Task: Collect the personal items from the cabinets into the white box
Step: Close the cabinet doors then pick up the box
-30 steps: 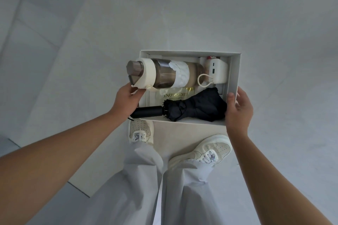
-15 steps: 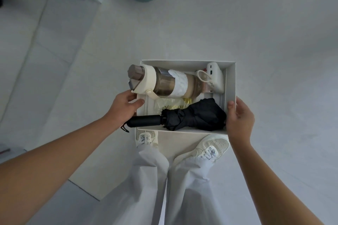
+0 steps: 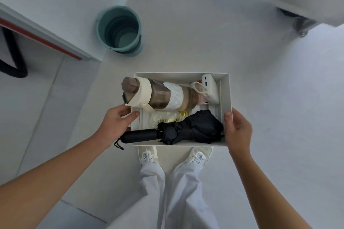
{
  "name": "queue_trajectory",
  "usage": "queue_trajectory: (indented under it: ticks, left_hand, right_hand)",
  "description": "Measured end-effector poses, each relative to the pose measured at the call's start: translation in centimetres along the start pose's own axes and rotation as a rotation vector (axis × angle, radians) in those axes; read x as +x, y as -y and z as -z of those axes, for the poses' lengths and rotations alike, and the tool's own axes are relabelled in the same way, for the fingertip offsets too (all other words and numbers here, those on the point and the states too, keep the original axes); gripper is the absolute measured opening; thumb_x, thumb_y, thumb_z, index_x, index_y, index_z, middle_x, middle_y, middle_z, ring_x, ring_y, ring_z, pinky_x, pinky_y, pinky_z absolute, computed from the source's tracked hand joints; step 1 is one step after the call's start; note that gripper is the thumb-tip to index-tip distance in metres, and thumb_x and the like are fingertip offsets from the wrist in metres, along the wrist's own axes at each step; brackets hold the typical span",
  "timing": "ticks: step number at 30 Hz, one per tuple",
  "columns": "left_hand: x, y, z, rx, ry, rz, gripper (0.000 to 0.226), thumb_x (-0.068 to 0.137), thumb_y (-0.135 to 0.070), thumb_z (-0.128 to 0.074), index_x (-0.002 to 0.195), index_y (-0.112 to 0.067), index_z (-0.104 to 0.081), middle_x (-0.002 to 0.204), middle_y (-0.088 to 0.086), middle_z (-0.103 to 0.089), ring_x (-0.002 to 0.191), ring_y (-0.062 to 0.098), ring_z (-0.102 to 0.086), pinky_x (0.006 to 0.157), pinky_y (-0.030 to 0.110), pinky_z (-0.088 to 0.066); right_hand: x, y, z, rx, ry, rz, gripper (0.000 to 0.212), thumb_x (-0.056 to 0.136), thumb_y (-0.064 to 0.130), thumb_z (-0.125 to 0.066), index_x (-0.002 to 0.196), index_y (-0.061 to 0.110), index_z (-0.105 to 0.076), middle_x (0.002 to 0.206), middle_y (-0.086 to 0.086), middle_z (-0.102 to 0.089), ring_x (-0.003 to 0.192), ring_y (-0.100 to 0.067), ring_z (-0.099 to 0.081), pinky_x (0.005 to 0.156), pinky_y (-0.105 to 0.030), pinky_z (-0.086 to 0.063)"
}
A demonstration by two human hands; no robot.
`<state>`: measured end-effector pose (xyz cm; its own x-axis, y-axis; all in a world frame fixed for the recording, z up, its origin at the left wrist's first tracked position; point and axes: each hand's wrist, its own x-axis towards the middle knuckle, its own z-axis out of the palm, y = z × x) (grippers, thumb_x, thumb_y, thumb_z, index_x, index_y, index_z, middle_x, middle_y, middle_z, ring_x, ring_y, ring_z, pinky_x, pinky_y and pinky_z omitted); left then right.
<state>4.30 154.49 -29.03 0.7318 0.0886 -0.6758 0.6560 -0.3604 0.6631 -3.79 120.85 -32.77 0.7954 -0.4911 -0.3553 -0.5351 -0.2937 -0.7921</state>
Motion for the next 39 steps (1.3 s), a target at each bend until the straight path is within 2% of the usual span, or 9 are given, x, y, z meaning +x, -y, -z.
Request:
queue_trajectory:
  ticks: [7,9,13,18,21,25,31,35,39]
  left_hand:
    - [-10.5,-13.8,2.9,0.053,0.066,-0.104,0.015,0.090,-0.020,-0.070,0.094,-0.034,-0.071,0.085,-0.022,-0.073,0.071,-0.006,-0.066,0.051,0.014,-0.049]
    - [-14.1,-17.0,3.8,0.077,0.083,-0.131,0.016,0.089,-0.020,-0.070,0.093,-0.035,-0.070,0.083,-0.025,-0.072,0.069,-0.007,-0.065,0.050,0.013,-0.049]
    - [-21.6,-22.6,5.5,0.085,0.106,-0.163,0.020,0.088,-0.021,-0.072,0.089,-0.040,-0.069,0.084,-0.024,-0.072,0.069,-0.006,-0.066,0.049,0.013,-0.049]
    - [-27.7,-27.7,6.9,0.170,0.129,-0.257,0.020,0.088,-0.024,-0.072,0.099,-0.040,-0.069,0.090,-0.013,-0.073,0.077,0.003,-0.067,0.053,0.016,-0.051]
    - [-29.9,-30.3,7.7,0.204,0.127,-0.331,0.015,0.088,-0.025,-0.072,0.092,-0.039,-0.069,0.087,-0.014,-0.073,0.078,0.003,-0.066,0.053,0.017,-0.050]
    - [-31.3,-34.1,8.5,0.266,0.146,-0.419,0.015,0.086,-0.024,-0.074,0.081,-0.037,-0.068,0.074,-0.024,-0.071,0.069,-0.002,-0.067,0.059,0.022,-0.051]
    - [-30.4,-37.4,10.2,0.328,0.176,-0.502,0.019,0.088,-0.009,-0.065,0.079,-0.025,-0.068,0.070,-0.006,-0.069,0.066,0.011,-0.063,0.057,0.022,-0.052]
    - [-29.0,-38.8,12.0,0.351,0.230,-0.501,0.013,0.090,-0.008,-0.063,0.081,-0.017,-0.068,0.068,-0.001,-0.065,0.061,0.016,-0.057,0.060,0.027,-0.047]
    - [-27.4,-40.0,13.7,0.375,0.243,-0.512,0.011,0.089,-0.015,-0.065,0.083,-0.021,-0.071,0.066,-0.008,-0.067,0.061,0.013,-0.057,0.059,0.025,-0.044]
  right_hand:
    - [-6.1,11.9,10.3,0.082,-0.096,-0.006,0.028,0.104,0.020,-0.053,0.080,0.027,-0.066,0.064,0.002,-0.057,0.063,-0.011,-0.048,0.064,-0.033,-0.040]
    - [-8.5,15.1,13.5,0.121,-0.117,-0.043,0.023,0.103,0.024,-0.054,0.088,0.023,-0.071,0.076,-0.007,-0.068,0.071,-0.024,-0.061,0.070,-0.039,-0.049]
    - [-13.3,20.8,19.7,0.143,-0.164,-0.051,0.021,0.102,0.026,-0.056,0.102,0.029,-0.076,0.088,0.003,-0.076,0.090,-0.022,-0.070,0.084,-0.043,-0.054]
    - [-18.1,24.8,24.2,0.192,-0.217,-0.039,0.026,0.101,0.030,-0.053,0.090,0.011,-0.069,0.083,-0.024,-0.065,0.069,-0.021,-0.053,0.068,-0.038,-0.045]
    - [-20.2,27.2,25.8,0.202,-0.257,-0.028,0.030,0.101,0.030,-0.053,0.090,0.004,-0.065,0.083,-0.027,-0.061,0.065,-0.022,-0.048,0.067,-0.037,-0.041]
    - [-21.1,30.2,27.4,0.227,-0.324,-0.012,0.031,0.102,0.027,-0.054,0.095,-0.003,-0.062,0.092,-0.033,-0.063,0.089,-0.051,-0.059,0.080,-0.058,-0.052]
    - [-21.0,33.7,27.0,0.200,-0.411,0.004,0.029,0.102,0.033,-0.054,0.092,0.013,-0.071,0.083,-0.019,-0.069,0.077,-0.038,-0.064,0.069,-0.039,-0.052]
    - [-21.1,35.5,25.3,0.162,-0.451,-0.030,0.028,0.102,0.030,-0.054,0.095,0.007,-0.068,0.090,-0.024,-0.068,0.088,-0.045,-0.063,0.080,-0.056,-0.057]
    - [-21.7,36.6,23.2,0.165,-0.489,-0.063,0.027,0.101,0.033,-0.053,0.092,0.013,-0.069,0.087,-0.024,-0.068,0.086,-0.047,-0.064,0.078,-0.057,-0.057]
